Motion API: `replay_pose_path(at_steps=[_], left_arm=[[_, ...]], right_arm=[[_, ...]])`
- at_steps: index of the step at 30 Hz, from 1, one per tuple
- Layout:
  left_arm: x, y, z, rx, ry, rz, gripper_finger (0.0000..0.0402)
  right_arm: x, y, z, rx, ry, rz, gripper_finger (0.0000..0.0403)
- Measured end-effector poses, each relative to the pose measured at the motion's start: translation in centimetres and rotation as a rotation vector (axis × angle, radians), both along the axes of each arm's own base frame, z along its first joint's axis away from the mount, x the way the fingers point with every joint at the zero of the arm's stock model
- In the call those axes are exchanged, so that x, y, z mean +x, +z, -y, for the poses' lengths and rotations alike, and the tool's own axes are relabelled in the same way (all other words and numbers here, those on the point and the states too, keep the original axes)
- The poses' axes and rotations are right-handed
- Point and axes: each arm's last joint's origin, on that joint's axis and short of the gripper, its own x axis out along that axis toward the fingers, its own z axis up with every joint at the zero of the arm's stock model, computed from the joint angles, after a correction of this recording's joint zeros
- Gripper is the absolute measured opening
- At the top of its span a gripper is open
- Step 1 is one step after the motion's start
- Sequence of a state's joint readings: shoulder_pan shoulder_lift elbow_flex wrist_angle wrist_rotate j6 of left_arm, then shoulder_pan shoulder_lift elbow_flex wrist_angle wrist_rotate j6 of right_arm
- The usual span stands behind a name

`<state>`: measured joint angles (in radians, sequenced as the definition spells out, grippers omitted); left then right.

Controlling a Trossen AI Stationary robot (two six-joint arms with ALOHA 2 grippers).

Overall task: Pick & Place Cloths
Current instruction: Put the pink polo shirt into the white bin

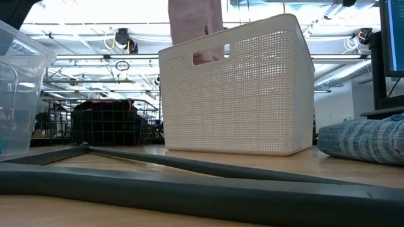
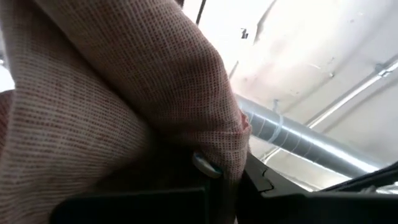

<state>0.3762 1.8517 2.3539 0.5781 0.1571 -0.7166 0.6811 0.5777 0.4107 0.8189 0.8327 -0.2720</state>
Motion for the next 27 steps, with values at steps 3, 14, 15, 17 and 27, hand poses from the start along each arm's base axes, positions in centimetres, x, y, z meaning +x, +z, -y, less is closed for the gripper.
replay_pose_path(at_steps=[3,14,15,17,27], left_arm=[[1.1,-0.6,0.0,-0.028,-0.012,0.005,0.0018],[4.1,-2.3,0.6,-0.071,-0.08,-0.072,0.0018],[4.3,-2.5,0.6,-0.068,-0.088,-0.083,0.0018],[4.7,-2.7,0.6,-0.07,-0.108,-0.108,0.0018],[8.0,-5.5,-0.4,-0.12,-0.181,-0.221,0.0018]], right_arm=[[0.5,-0.3,0.0,0.004,-0.02,-0.022,0.0],[2.1,-1.4,-0.3,-0.008,-0.048,-0.09,0.0],[2.1,-1.5,-0.4,-0.01,-0.049,-0.093,0.0],[2.2,-1.5,-0.4,-0.011,-0.05,-0.095,0.0],[2.2,-1.5,-0.4,-0.006,-0.047,-0.095,0.0]])
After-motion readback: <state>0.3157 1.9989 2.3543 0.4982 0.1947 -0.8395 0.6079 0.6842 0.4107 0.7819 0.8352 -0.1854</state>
